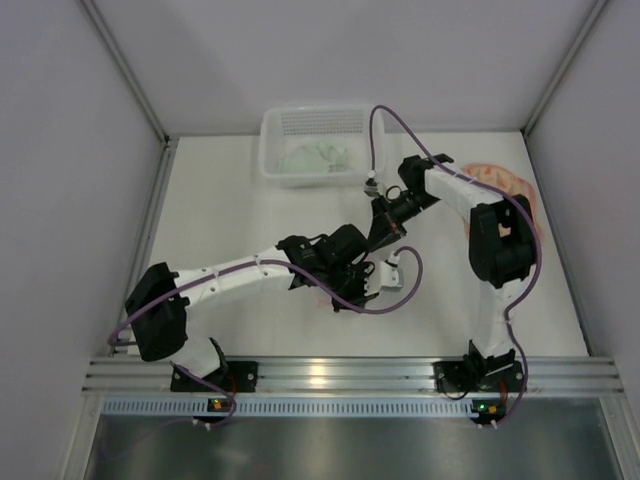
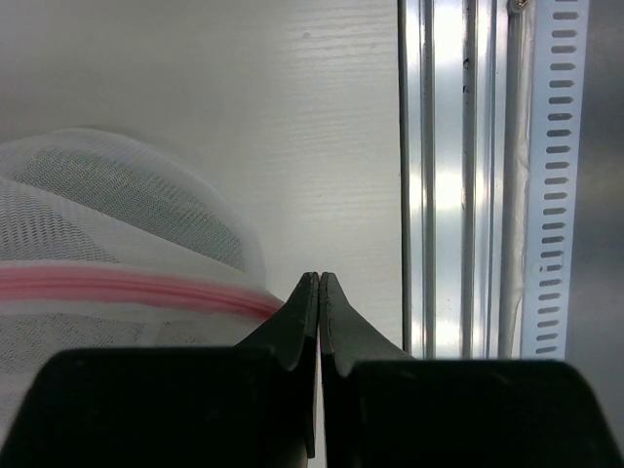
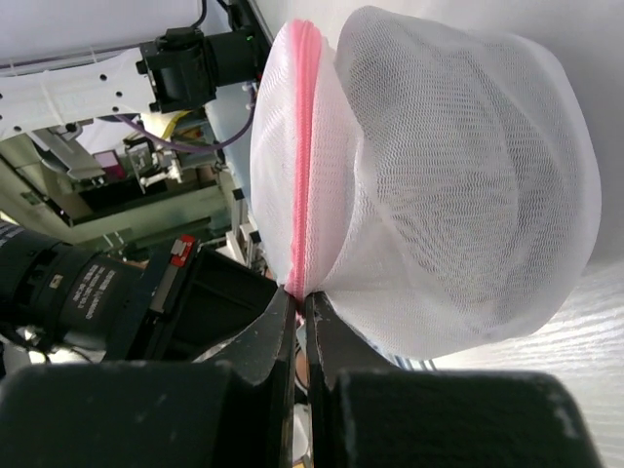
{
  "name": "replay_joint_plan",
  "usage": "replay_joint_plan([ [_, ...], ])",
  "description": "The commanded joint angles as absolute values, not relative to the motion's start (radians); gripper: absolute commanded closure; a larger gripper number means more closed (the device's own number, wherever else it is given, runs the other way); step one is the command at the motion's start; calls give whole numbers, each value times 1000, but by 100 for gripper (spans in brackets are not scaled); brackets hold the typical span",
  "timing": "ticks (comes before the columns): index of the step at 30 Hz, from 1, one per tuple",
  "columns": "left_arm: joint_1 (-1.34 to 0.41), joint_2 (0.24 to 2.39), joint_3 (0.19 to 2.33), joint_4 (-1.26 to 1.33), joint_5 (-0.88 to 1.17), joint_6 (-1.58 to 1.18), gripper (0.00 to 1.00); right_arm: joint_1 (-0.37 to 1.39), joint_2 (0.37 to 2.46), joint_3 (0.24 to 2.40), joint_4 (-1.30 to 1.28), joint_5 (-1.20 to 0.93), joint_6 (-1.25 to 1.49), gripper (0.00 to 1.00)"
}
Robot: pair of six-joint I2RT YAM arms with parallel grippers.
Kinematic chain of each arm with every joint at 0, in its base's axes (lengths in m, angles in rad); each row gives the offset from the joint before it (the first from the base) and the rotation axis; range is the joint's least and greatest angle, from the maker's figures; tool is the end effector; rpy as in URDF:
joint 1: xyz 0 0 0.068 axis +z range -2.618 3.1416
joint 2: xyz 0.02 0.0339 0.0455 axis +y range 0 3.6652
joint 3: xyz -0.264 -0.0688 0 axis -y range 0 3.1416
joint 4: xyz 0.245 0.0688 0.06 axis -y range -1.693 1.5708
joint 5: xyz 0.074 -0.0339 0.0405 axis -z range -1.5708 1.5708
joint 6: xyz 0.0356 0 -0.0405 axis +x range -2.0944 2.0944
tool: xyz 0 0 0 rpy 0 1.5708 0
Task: Place the bra in the laundry bag and zip it closed
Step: Zip the zipper on the laundry bag.
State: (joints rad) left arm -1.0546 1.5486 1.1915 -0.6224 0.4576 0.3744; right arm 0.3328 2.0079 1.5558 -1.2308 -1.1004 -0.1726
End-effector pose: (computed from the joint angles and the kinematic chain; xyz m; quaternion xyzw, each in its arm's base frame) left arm 0.1461 -0.2893 0.2601 0.6604 0.6605 -0.2992 0.1951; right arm 0.3377 0.1503 0.2101 0.1844 -0.8314 -0.5165 0.0894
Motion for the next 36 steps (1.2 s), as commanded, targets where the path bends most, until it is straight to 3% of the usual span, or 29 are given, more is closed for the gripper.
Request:
replay_joint_plan([
  [1,-1069,1497,1155,-624,560,374,100,319,2003,1637,-1117,-1135,-97,100],
  [3,-1069,1499,1161,-623,543,353,100,319,1993,1647,-1083,-1140,-66,92],
  [5,-1060,1508,1178,-620,522,339,100,318,1968,1648,-1085,-1134,-64,69],
  [6,-1054,1514,1201,-618,519,321,100,310,1957,1643,-1089,-1128,-64,52],
  [8,-1031,1532,1226,-606,509,302,100,299,1916,1620,-1113,-1103,-81,37],
  [13,-994,1568,1288,-569,489,259,100,258,1791,1481,-1137,-1034,-126,27],
  [19,-973,1618,1376,-560,477,262,100,304,1706,1298,-1083,-1071,-114,29],
  [25,-968,1643,1416,-561,482,281,100,353,1758,1305,-1062,-1103,-103,35],
  [28,-968,1644,1417,-560,483,282,100,365,1790,1321,-1063,-1115,-103,46],
  [29,-968,1643,1414,-560,485,281,100,367,1799,1325,-1066,-1118,-103,58],
  [31,-968,1637,1405,-560,489,287,100,367,1816,1341,-1071,-1123,-104,70],
  [32,-966,1632,1401,-561,494,293,100,367,1819,1347,-1074,-1121,-109,83],
  [35,-968,1617,1375,-563,509,313,100,364,1838,1385,-1100,-1118,-123,100],
  [36,-968,1606,1355,-563,514,321,100,361,1847,1396,-1109,-1120,-127,100],
])
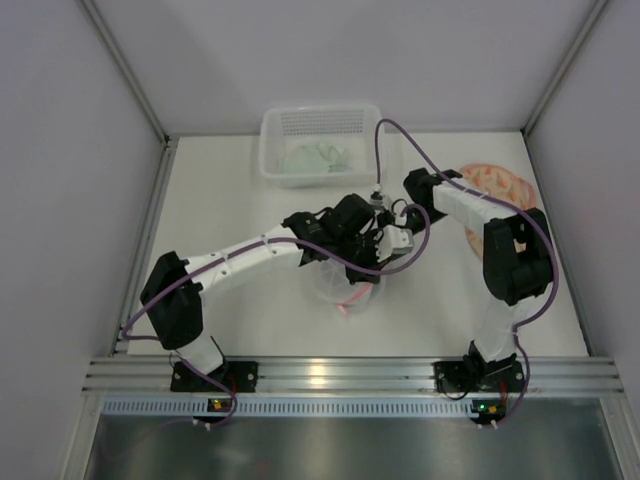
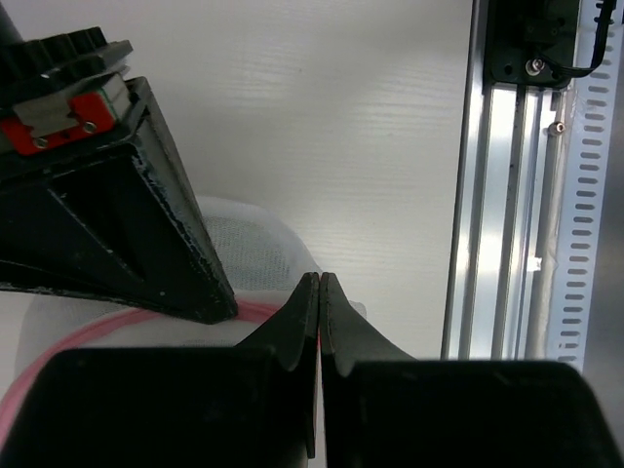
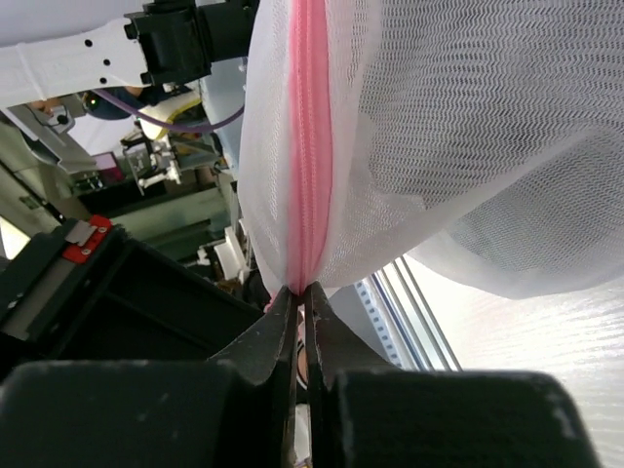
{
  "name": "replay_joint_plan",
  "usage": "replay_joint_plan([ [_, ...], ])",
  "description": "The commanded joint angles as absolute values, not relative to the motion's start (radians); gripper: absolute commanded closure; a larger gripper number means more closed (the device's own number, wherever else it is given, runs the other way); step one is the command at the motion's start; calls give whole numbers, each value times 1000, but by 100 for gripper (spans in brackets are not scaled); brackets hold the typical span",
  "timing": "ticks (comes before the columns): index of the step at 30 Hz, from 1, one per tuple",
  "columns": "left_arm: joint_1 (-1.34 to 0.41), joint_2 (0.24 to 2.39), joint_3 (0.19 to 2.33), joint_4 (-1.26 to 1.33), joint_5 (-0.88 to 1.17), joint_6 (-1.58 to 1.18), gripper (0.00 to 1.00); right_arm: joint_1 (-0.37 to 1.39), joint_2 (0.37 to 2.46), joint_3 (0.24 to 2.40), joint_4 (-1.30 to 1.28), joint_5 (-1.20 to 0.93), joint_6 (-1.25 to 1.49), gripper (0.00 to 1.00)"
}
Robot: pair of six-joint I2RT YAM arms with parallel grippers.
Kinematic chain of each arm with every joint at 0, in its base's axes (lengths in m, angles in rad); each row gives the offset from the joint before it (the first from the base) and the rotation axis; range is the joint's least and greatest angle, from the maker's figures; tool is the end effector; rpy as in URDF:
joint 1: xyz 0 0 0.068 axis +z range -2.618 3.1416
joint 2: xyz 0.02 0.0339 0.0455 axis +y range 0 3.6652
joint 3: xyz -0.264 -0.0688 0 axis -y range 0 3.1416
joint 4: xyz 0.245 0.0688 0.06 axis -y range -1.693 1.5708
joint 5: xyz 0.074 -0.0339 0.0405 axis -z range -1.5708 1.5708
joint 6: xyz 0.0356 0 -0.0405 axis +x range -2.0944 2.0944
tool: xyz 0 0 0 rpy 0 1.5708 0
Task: Place the bra in the laundry bag and zip it closed
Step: Zip the zipper on the laundry bag.
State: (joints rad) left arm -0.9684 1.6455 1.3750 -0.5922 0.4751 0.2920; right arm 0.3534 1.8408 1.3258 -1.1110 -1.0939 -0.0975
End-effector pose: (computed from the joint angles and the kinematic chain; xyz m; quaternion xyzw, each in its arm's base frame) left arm 0.1909 -0.3063 0.2889 0.6031 0.6884 -0.3200 0.2446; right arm 0.2970 0.1433 0.2093 0.1769 -0.8354 -0.5126 0.0897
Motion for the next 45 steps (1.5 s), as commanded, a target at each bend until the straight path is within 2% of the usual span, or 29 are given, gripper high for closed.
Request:
replay_joint_plan([
  [1,-969,1600,1344,-561,518,330,100,359,1853,1414,-1114,-1121,-130,100],
  [8,-983,1528,1247,-619,587,478,100,334,1896,1499,-1129,-1121,-153,100],
  [17,-1065,1483,1181,-673,549,565,100,328,1934,1592,-1103,-1094,-112,98],
  [18,-1065,1491,1193,-673,534,551,100,327,1933,1597,-1111,-1094,-112,88],
  [19,-1065,1500,1207,-673,508,529,100,327,1928,1597,-1120,-1092,-117,65],
  [22,-1060,1523,1265,-673,479,499,100,316,1904,1595,-1169,-1066,-152,40],
  [23,-1052,1537,1282,-673,480,488,100,299,1888,1592,-1192,-1049,-172,38],
  [30,-1013,1577,1351,-643,479,431,100,238,1790,1488,-1289,-1017,-265,39],
  [36,-997,1608,1397,-637,479,420,100,281,1753,1339,-1218,-1100,-226,40],
  [43,-996,1631,1424,-640,489,425,100,339,1810,1374,-1201,-1144,-201,38],
  [45,-996,1637,1422,-638,494,416,100,350,1832,1393,-1206,-1144,-207,40],
])
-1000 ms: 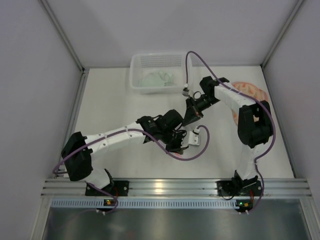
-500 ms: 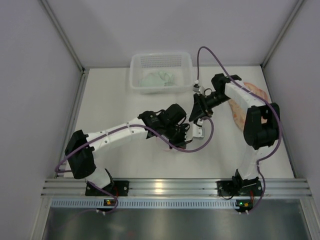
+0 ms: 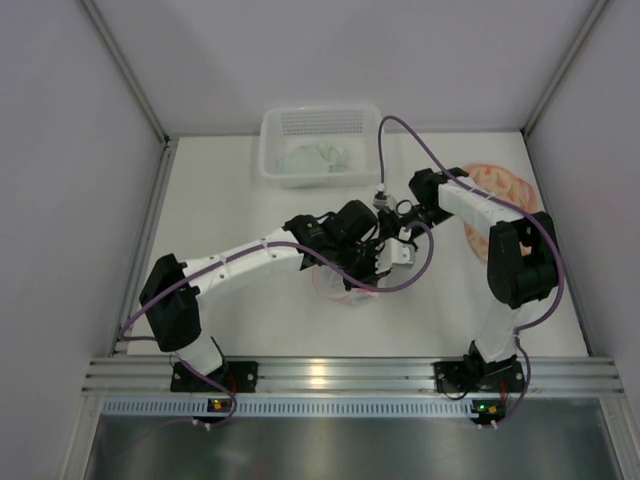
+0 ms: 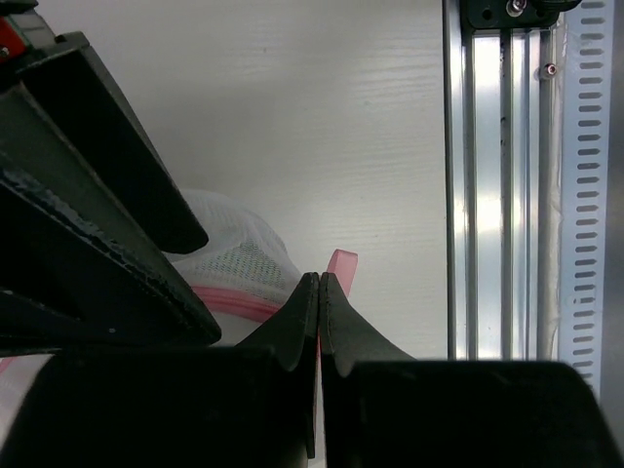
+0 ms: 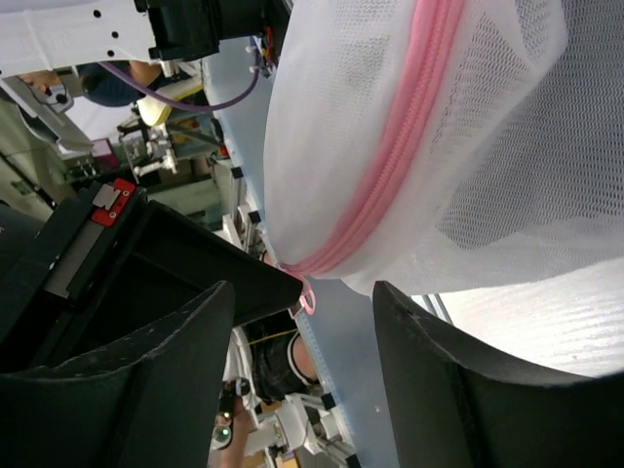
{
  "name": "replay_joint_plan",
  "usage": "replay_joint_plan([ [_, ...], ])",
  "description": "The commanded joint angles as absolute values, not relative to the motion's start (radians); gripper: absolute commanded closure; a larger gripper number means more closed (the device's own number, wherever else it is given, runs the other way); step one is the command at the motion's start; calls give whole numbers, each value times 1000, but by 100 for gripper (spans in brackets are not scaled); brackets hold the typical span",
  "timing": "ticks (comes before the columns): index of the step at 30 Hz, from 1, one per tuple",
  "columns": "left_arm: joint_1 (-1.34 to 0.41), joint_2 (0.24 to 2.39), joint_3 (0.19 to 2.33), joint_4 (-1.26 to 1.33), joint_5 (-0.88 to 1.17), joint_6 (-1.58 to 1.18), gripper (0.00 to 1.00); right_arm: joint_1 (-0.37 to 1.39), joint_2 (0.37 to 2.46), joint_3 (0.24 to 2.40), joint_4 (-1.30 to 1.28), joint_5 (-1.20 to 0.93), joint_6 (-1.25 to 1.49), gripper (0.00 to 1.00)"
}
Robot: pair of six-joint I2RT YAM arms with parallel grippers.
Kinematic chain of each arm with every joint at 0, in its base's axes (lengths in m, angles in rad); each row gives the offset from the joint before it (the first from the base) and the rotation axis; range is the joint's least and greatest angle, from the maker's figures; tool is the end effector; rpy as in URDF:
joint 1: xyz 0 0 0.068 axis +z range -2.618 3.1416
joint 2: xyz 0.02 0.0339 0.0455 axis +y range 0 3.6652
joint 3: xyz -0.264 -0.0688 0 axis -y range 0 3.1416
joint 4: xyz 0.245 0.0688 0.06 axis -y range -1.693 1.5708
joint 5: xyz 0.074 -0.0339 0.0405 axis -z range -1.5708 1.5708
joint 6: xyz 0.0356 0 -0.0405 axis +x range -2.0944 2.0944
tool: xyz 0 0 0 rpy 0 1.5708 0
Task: Place the bra in the laundry bag and zip it closed
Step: Zip the zipper on the laundry bag.
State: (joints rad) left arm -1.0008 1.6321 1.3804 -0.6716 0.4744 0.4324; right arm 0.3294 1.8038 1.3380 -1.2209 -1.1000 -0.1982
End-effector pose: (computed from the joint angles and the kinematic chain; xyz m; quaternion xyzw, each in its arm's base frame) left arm 0.1763 -0.3052 0.2898 0.6616 0.6458 -0.3005 0.2343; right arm 0.2891 0.1324 0.2244 0.1927 -0.8295 -0.5175 0.0835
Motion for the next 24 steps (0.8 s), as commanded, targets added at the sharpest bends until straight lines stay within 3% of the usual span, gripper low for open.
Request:
replay_joint_plan([
  [1,-994,1637,1419,-640,502,414,100,353,1836,1394,-1203,-1144,-207,44],
  [3,-996,1635,1405,-638,508,408,100,364,1851,1402,-1193,-1143,-204,52],
  [7,-996,1617,1370,-640,497,405,100,373,1870,1411,-1193,-1160,-202,88],
  [9,-994,1606,1353,-640,492,416,100,371,1871,1416,-1196,-1161,-207,98],
  [24,-994,1537,1212,-641,489,502,100,348,1899,1442,-1246,-1164,-262,100],
])
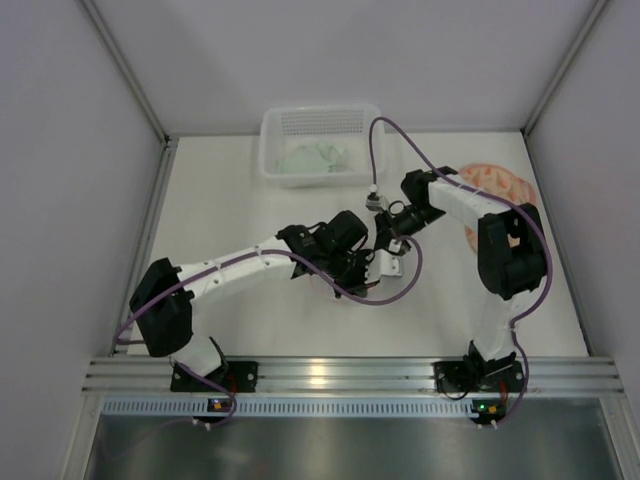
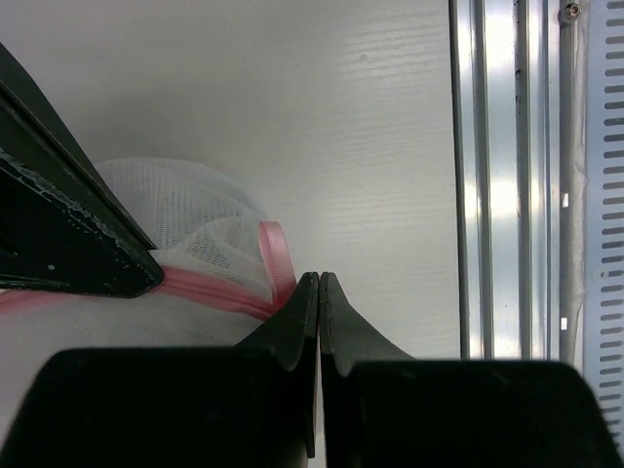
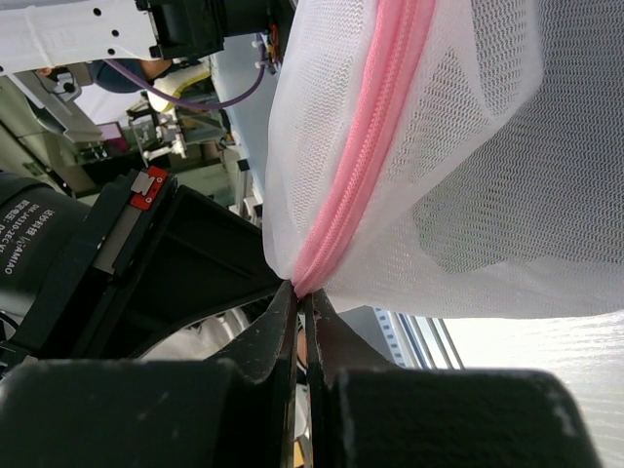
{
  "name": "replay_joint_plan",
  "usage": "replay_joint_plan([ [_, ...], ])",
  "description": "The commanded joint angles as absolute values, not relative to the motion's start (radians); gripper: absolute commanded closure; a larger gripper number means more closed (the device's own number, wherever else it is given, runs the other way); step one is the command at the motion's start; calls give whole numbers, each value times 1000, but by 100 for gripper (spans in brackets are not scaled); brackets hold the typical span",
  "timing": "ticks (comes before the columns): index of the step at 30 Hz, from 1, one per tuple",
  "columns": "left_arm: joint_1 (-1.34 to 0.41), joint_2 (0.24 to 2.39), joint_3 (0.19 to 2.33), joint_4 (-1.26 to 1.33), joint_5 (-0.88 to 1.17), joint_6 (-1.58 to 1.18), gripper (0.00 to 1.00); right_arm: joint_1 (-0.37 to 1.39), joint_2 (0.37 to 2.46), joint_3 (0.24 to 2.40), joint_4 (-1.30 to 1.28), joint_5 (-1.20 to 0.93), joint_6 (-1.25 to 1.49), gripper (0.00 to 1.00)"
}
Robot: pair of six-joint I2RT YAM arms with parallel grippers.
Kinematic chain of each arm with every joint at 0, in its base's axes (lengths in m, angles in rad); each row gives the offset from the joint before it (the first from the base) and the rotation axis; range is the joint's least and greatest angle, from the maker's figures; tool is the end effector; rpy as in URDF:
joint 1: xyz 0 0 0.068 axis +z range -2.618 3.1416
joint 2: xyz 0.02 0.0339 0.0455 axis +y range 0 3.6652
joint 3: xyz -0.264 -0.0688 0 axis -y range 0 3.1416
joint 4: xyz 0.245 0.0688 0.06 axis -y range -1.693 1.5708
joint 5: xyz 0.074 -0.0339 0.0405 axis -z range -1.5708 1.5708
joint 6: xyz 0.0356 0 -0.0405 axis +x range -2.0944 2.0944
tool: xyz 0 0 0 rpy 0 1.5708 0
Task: Place the bra in the laundry bag and zip it closed
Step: Zip the zipper on the laundry bag.
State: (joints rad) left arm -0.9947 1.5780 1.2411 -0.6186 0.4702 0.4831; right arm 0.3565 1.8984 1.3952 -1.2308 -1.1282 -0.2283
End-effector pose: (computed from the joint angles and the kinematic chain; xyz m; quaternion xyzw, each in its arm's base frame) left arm 0.1684 -0.2889 0.2668 0.6763 0.6376 -0.2893 0.2287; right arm 0.3018 0.1467 0.2098 0.2011 -0.8191 -0.5274 0.1029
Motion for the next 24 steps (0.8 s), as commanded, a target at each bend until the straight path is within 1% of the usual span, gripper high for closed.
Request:
replay_joint_plan([
  [1,-994,1534,1207,-641,489,505,100,344,1898,1443,-1247,-1164,-265,100],
  [24,-996,1477,1078,-690,488,520,100,307,1898,1451,-1266,-1164,-287,100],
])
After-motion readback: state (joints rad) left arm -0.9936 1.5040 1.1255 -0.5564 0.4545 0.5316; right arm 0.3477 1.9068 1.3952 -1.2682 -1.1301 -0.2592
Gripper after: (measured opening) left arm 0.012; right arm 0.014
